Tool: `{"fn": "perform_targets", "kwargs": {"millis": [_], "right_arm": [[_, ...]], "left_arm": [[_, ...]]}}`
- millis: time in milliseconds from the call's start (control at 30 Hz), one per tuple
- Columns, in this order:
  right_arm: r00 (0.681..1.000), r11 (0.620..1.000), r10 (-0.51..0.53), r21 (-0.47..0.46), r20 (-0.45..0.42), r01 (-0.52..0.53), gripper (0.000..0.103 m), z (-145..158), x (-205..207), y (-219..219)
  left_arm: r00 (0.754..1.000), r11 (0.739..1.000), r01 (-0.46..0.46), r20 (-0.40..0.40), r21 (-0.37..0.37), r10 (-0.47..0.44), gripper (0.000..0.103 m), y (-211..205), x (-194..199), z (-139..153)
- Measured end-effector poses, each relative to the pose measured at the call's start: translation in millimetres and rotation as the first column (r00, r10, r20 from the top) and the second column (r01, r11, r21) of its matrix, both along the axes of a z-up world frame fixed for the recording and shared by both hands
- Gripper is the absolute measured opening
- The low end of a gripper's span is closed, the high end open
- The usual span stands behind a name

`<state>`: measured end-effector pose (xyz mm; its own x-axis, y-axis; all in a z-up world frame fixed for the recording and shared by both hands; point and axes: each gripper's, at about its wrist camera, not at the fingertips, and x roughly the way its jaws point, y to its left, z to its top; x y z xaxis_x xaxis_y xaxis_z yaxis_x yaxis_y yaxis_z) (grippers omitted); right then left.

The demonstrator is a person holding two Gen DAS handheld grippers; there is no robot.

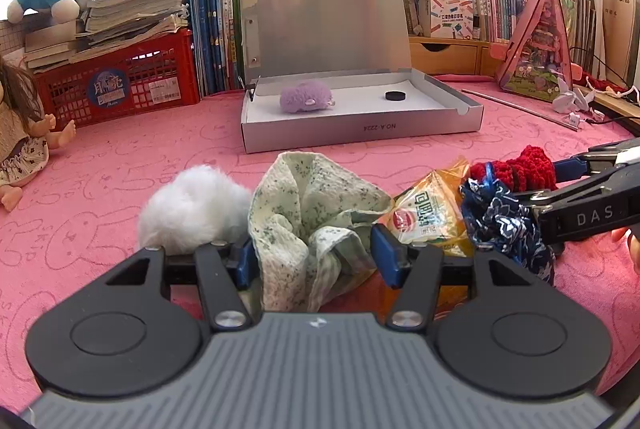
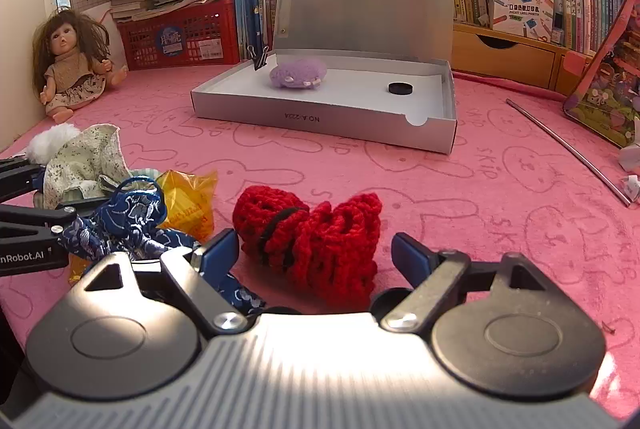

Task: Organize objects
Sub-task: 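Grasp the green floral cloth with the left gripper while the right grasps the red knitted item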

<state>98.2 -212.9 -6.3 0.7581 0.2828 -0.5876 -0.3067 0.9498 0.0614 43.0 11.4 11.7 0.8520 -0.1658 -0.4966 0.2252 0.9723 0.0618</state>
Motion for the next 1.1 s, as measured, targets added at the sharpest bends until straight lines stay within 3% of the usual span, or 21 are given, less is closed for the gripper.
{"fn": "perform_targets", "kwargs": {"millis": [300, 567, 1100], "right_arm": [[0.999, 1.000, -0.029, -0.002, 0.030, 0.030, 0.084, 3.5, -1.3, -5.1], [1.000, 1.000, -0.016, 0.001, 0.019, 0.016, 0.078, 0.7, 1.2, 0.7], [1.000, 0.999, -0.015, 0.033, -0.006, 0.015, 0.073, -1.6, 2.9, -2.9]], "left_arm": [[1.000, 1.000, -0.004, 0.011, -0.014, 0.004, 0.063, 11.6, -8.8, 9.9], [1.000, 0.999, 0.012, 0.015, 0.030, -0.012, 0.063, -1.1, -0.2, 0.3], [0.999, 0.999, -0.036, -0.002, -0.037, 0.035, 0.061, 7.3, 5.1, -5.0]]}}
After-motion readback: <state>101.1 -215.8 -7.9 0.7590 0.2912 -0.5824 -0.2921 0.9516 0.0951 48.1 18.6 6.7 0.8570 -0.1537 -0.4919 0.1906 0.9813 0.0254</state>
